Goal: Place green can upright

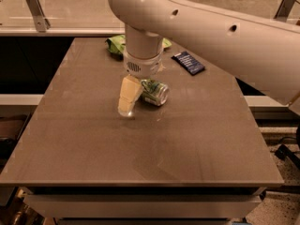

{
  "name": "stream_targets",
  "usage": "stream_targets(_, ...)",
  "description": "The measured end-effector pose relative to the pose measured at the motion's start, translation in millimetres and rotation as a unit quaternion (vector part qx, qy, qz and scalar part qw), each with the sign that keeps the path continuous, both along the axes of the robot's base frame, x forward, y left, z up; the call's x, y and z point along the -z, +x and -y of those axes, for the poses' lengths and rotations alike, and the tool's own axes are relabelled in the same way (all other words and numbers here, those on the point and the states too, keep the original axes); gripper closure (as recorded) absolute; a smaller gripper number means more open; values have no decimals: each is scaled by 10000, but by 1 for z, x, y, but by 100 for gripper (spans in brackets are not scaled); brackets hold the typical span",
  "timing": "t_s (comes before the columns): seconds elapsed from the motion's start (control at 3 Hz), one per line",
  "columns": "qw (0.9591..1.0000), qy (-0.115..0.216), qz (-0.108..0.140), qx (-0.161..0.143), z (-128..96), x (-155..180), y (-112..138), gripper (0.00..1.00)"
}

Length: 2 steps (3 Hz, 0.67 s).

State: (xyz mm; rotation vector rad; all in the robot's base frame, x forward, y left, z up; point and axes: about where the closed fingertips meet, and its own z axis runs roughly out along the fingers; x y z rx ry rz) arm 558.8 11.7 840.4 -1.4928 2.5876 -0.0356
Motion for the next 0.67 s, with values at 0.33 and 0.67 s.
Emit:
stream_targets(0.33,9998,66,63,194,1,-2,5,0)
stream_targets(0.67,9997,70,65,205,1,-2,5,0)
